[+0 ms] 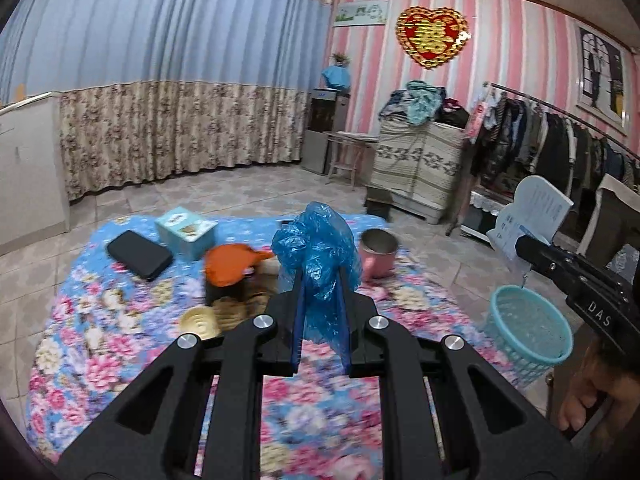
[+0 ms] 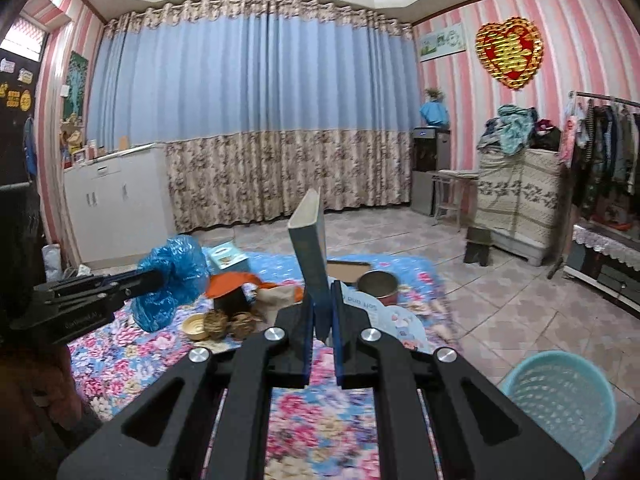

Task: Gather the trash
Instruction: 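Carry the blue bag and paper card toward the blue wastebasket, then open both tools over the wastebasket to drop bag and card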

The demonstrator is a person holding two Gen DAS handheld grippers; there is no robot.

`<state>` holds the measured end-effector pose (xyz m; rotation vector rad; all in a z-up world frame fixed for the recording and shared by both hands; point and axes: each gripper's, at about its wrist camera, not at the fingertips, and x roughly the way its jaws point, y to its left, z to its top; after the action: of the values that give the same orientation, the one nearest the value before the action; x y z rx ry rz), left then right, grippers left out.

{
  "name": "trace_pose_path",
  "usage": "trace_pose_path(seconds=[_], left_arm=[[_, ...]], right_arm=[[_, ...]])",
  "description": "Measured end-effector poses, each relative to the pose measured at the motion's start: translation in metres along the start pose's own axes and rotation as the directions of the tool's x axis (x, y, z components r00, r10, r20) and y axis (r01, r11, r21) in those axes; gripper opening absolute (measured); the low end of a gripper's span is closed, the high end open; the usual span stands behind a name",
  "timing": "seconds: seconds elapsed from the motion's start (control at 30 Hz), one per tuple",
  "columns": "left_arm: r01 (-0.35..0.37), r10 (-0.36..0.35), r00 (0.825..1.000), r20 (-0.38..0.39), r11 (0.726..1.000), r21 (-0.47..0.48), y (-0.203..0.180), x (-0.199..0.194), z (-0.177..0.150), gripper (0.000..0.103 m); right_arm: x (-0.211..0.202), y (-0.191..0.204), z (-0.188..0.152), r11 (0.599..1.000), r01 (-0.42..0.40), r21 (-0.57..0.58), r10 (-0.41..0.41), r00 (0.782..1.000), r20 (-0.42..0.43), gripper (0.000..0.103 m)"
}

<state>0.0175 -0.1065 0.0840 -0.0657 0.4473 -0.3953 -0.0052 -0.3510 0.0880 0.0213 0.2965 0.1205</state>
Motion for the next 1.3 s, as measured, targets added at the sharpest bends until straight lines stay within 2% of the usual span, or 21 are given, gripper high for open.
trace_pose_path(seconds=[0.27, 0.5, 0.57, 0.73, 0.9, 1.0, 1.03, 1.07, 1.1, 1.2, 1.3], left_arm=[[0.134, -0.132, 0.991, -0.032, 0.989, 0.059, -0.088, 0.033, 0.003, 0.013], [0.259, -0.252, 0.964, -0.085, 0.963, 0.079, -0.164, 0.065, -0.004, 0.013], [0.3, -0.291, 0.95, -0.11, 0.951, 0.074, -0.186, 0.077, -0.007, 0.013], [0.407, -0.39, 0.898, -0.205, 0.912, 0.044, -0.246, 0.119, -0.02, 0.013], [0.466, -0.43, 0.858, -0.281, 0.881, 0.077, -0.299, 0.149, -0.037, 0.014], [0.483, -0.435, 0.84, -0.324, 0.872, 0.081, -0.315, 0.166, -0.043, 0.02], [0.483, -0.43, 0.835, -0.343, 0.872, 0.083, -0.32, 0.174, -0.044, 0.03], [0.479, -0.423, 0.835, -0.353, 0.874, 0.085, -0.323, 0.182, -0.045, 0.044], [0.476, -0.419, 0.835, -0.357, 0.875, 0.086, -0.323, 0.187, -0.044, 0.049], [0.459, -0.406, 0.85, -0.336, 0.883, 0.093, -0.321, 0.192, -0.041, 0.051], [0.459, -0.412, 0.853, -0.322, 0.885, 0.083, -0.311, 0.19, -0.037, 0.051]], right_arm=[[-0.037, -0.074, -0.001, 0.992, 0.12, 0.047, -0.121, 0.993, 0.011, 0.007], [-0.062, -0.145, -0.005, 0.969, 0.226, 0.094, -0.227, 0.974, -0.004, 0.007], [-0.069, -0.163, -0.006, 0.961, 0.255, 0.106, -0.256, 0.967, -0.01, 0.008], [-0.077, -0.202, -0.015, 0.941, 0.31, 0.135, -0.308, 0.951, -0.035, 0.007], [-0.074, -0.237, -0.033, 0.919, 0.348, 0.185, -0.338, 0.937, -0.084, 0.007], [-0.064, -0.258, -0.041, 0.906, 0.374, 0.199, -0.353, 0.926, -0.131, 0.008], [-0.06, -0.264, -0.043, 0.901, 0.382, 0.207, -0.36, 0.923, -0.138, 0.008], [-0.058, -0.271, -0.047, 0.895, 0.391, 0.215, -0.366, 0.919, -0.148, 0.009], [-0.052, -0.281, -0.049, 0.889, 0.398, 0.225, -0.368, 0.915, -0.166, 0.01], [-0.048, -0.292, -0.056, 0.876, 0.417, 0.243, -0.38, 0.906, -0.184, 0.011], [-0.047, -0.297, -0.062, 0.873, 0.421, 0.246, -0.383, 0.904, -0.189, 0.011]])
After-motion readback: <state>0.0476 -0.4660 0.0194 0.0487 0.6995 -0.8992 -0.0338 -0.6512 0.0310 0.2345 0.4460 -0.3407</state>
